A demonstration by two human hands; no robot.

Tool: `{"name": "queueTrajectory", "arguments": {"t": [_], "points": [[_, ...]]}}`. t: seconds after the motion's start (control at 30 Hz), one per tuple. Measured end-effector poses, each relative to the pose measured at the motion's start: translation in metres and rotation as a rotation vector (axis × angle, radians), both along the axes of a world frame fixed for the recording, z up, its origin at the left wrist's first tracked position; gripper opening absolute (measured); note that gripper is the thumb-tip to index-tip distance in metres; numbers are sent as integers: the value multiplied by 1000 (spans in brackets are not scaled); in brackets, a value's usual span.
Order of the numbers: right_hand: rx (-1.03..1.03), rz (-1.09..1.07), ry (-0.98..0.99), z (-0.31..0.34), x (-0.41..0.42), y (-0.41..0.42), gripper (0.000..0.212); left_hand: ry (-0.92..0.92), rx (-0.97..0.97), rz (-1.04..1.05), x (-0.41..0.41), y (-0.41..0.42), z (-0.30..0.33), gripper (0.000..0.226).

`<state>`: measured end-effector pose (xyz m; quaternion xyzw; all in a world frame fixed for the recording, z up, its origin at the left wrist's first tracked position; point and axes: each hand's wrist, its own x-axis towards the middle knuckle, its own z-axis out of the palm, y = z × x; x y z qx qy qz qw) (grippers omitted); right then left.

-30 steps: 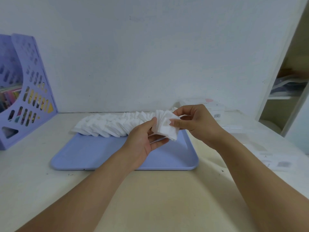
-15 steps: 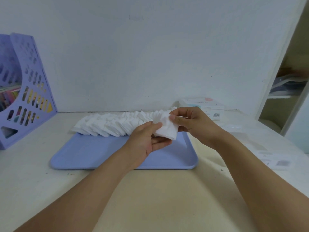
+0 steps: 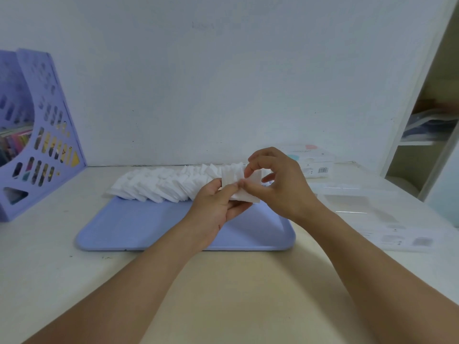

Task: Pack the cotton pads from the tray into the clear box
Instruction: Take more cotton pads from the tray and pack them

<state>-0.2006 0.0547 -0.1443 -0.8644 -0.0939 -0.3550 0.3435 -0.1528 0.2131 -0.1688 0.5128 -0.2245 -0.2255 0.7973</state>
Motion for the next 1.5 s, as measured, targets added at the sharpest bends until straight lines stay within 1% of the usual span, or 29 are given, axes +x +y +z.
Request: {"name": "queueTrajectory", "arguments": {"t": [0.1, 0.23, 0.3, 0.37, 0.47, 0.5, 0.6, 0.67, 0.8, 0.87, 0.97, 1.03, 1.07, 1.13, 1.2, 1.33, 1.5], "points": [[32, 5, -11, -2, 2, 1, 4, -2, 4, 11, -1, -1, 0, 28], [276, 6, 130, 2, 3, -4, 8, 50, -6, 49, 1, -1, 1, 28], [330, 69, 158, 4, 2, -7, 6, 57, -14, 49, 3, 0, 0, 28], [296, 103, 173, 5, 0, -6, 3, 49, -25, 40, 3, 0, 0, 27], [111, 1, 193, 2, 1, -3, 22, 19, -20, 21, 3, 1, -1, 24], [98, -25, 207, 2, 1, -2, 25, 13, -20, 14, 3, 1, -2, 24], [102, -53, 238, 0, 3, -3, 28, 19, -28, 2, 5, 1, -2, 26], [106, -59, 246, 1, 2, -4, 23, 24, -23, -4, 4, 1, -2, 27], [241, 29, 277, 3, -2, -6, 12, 37, -29, -20, 4, 0, -3, 28], [269, 17, 287, 6, -3, -6, 11, 53, -50, -15, 6, 0, -3, 28], [192, -120, 276, 6, -3, -4, 25, 49, -79, -21, 7, 0, -4, 28], [128, -161, 288, 5, -2, -1, 33, 19, -73, -21, 8, 1, -5, 29], [99, -170, 292, 4, -1, 1, 33, 5, -65, -18, 8, 1, -5, 30], [69, -176, 286, 4, -1, 1, 27, -15, -50, -21, 8, 2, -5, 33], [84, -151, 279, 4, -2, 1, 21, -24, -40, -27, 7, 1, -5, 33], [203, -21, 308, 6, -4, 1, 21, 2, -45, -2, 7, -1, -5, 29], [338, 82, 355, 7, -4, -1, 18, 33, -33, 27, 7, -2, -5, 29]]}}
